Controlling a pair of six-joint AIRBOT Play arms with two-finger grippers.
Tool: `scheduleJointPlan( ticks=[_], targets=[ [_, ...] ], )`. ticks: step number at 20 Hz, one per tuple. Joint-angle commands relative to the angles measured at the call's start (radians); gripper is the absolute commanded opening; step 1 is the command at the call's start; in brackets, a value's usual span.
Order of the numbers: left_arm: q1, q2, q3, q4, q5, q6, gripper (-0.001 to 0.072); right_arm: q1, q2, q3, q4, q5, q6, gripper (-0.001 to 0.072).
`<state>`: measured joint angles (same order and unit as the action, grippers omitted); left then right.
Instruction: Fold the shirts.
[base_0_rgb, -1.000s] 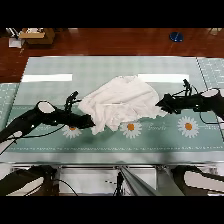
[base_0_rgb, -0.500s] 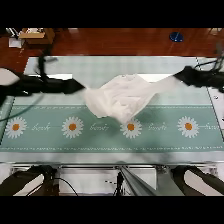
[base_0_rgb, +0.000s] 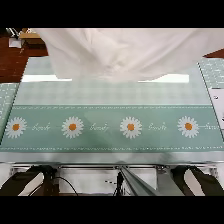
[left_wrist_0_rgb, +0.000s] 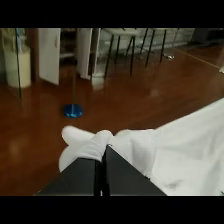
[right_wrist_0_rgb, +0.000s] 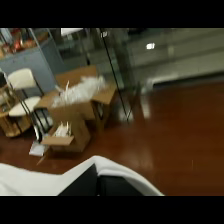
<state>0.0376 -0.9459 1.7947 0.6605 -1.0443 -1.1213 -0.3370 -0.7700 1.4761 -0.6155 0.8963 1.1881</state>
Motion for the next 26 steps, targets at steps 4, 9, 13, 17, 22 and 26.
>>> scheduleJointPlan(
  ticks=[4,9,13,17,22,26],
  targets=[
    [0.006,0.066,0.215,0.291,-0.025,-0.084,0.0021,-0.003,0.039,0.253,-0.397,0.072,0.252,0.0024],
    [0.006,0.092,0.214,0.38,-0.392,-0.275,0.0021,-0.003,0.04,0.272,-0.461,0.396,0.301,0.0024],
    [0.006,0.09,0.214,0.404,-0.623,-0.316,0.002,-0.003,0.04,0.272,-0.536,0.583,0.303,0.0024],
    [0.006,0.091,0.124,0.428,-0.76,-0.335,0.0021,-0.003,0.037,0.27,-0.631,0.685,0.332,0.0024],
    [0.005,0.125,-0.209,0.416,-0.724,-0.327,0.0021,-0.003,0.037,0.116,-0.588,0.824,0.315,0.0024],
    [0.005,0.129,-0.454,0.336,-0.484,-0.277,0.0021,-0.003,-0.021,-0.043,-0.518,0.653,0.313,0.0024]
  ],
)
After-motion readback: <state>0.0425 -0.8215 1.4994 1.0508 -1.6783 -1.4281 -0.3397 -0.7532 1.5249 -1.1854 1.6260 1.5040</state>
